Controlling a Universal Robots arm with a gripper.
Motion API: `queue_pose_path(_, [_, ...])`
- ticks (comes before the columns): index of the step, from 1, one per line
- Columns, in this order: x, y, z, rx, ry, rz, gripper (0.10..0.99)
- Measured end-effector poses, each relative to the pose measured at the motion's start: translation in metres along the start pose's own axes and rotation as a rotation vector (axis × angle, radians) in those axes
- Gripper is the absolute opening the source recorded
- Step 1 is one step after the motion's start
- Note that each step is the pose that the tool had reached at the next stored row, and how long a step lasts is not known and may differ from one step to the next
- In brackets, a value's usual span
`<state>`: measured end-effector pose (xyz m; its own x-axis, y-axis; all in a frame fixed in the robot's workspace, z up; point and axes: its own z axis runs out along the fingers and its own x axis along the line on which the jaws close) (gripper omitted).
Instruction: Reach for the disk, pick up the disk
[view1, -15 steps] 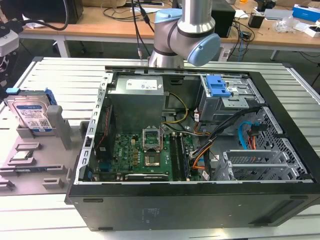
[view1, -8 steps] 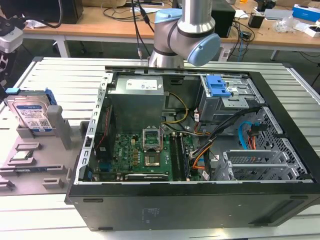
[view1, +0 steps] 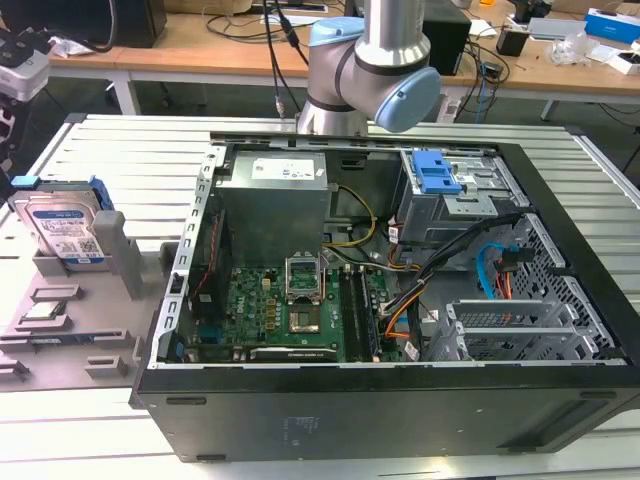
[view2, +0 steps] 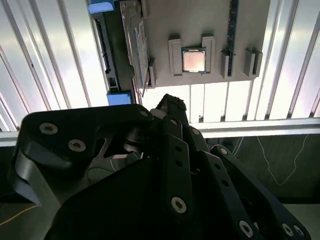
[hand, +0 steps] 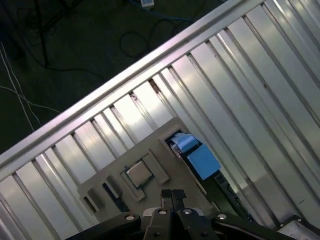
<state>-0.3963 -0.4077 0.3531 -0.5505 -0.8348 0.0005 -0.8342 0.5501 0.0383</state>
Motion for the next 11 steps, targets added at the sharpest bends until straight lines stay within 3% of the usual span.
queue_pose_path(3, [0.0,0.0,0.0,0.0,0.0028,-0.074,0.11])
queue_pose_path(11, [0.0,0.0,0.0,0.0,0.0072,-0.189,0.11])
